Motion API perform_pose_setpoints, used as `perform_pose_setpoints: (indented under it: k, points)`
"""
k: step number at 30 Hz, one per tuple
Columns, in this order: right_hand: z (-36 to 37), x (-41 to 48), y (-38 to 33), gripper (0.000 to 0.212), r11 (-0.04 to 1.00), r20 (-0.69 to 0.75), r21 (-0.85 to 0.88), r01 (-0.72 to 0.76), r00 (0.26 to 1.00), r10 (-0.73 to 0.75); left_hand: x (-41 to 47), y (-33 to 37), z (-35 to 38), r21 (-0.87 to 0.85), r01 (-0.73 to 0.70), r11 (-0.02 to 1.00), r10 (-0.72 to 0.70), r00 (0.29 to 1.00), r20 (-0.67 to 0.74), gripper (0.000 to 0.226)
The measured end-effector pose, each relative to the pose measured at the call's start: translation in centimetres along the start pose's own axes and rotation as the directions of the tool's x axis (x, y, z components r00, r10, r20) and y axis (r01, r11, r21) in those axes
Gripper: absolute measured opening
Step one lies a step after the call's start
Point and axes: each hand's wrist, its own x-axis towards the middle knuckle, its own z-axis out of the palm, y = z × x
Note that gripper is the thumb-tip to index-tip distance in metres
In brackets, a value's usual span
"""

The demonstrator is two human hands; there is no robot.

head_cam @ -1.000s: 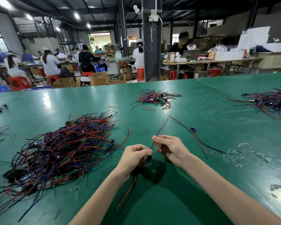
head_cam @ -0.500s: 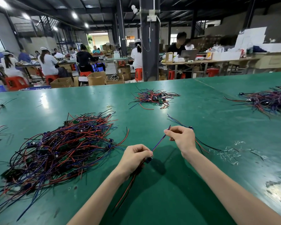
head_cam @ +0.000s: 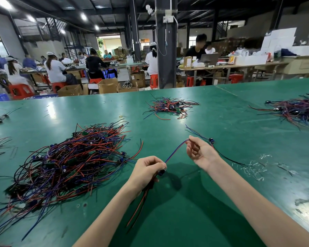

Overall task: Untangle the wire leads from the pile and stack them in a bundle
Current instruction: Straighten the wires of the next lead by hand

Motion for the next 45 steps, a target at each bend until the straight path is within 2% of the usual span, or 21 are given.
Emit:
perform_pose_setpoints:
  k: [2,4,7,9,10,11,13,16,19,22,28,34,38,42,45]
  points:
    - [0.0,0.2,0.1,0.019,0.999,0.027,-0.029,0.037,0.999,-0.037,0.0,0.0,-0.1,0.003,0.004,1.0,-0.004,1.0,-0.012,0.018]
    - [-0.1,0.5,0.3,0.02,0.971,0.044,-0.161,0.179,0.984,-0.174,-0.1,0.0,-0.3,0.0,0.01,1.0,-0.01,1.0,-0.016,0.017]
    - [-0.5,0.7,0.5,0.024,0.798,0.13,-0.429,0.422,0.904,-0.408,-0.1,-0.1,-0.3,0.0,0.008,1.0,-0.008,1.0,0.005,0.018]
    - [-0.8,0.7,0.5,0.024,0.684,0.18,-0.536,0.495,0.858,-0.481,-0.1,-0.1,-0.2,0.006,0.006,1.0,-0.006,1.0,0.019,0.02]
    - [-0.8,0.6,0.5,0.024,0.667,0.186,-0.55,0.503,0.852,-0.49,-0.1,-0.1,-0.2,0.006,0.006,1.0,-0.006,1.0,0.023,0.02]
    - [-0.7,0.6,0.4,0.024,0.685,0.178,-0.536,0.494,0.859,-0.48,0.0,-0.1,-0.2,0.005,0.006,1.0,-0.007,1.0,0.026,0.02]
    - [-0.5,0.4,0.3,0.024,0.793,0.135,-0.44,0.421,0.904,-0.405,0.0,-0.1,-0.3,-0.001,0.007,1.0,-0.007,1.0,0.031,0.02]
    - [0.1,0.0,-0.2,0.023,0.964,0.055,-0.205,0.17,0.985,-0.162,0.0,-0.2,-0.4,-0.009,0.004,1.0,-0.004,0.999,0.035,0.02]
    - [0.2,-0.2,-0.5,0.023,0.995,0.056,-0.028,-0.092,0.994,0.093,0.1,-0.1,-0.4,-0.022,0.007,1.0,-0.006,0.999,0.039,0.021]
    - [0.2,-0.3,-0.5,0.024,0.962,0.115,0.109,-0.251,0.964,0.239,0.1,-0.2,-0.5,-0.039,0.011,0.999,-0.009,0.999,0.042,0.019]
    - [0.2,-0.2,-0.5,0.02,0.952,0.108,0.18,-0.246,0.967,0.23,0.2,-0.2,-0.4,-0.045,0.01,0.999,-0.007,0.999,0.054,0.022]
    - [0.0,-0.2,-0.6,0.016,0.937,0.105,0.225,-0.267,0.963,0.249,-0.1,-0.1,-0.1,-0.061,0.009,0.998,0.0,0.989,0.146,0.022]
    - [-0.2,-0.1,-0.8,0.023,0.926,0.086,0.208,-0.315,0.949,0.303,-0.1,0.0,-0.2,-0.052,0.0,0.999,0.009,0.986,0.167,0.023]
    - [-0.4,-0.1,-1.0,0.04,0.917,0.096,0.192,-0.349,0.937,0.336,-0.1,0.0,-0.3,-0.051,-0.001,0.999,0.01,0.985,0.17,0.023]
    - [-0.5,0.0,-1.0,0.039,0.926,0.095,0.181,-0.332,0.943,0.319,-0.2,-0.1,-0.4,-0.059,-0.015,0.998,0.027,0.978,0.205,0.021]
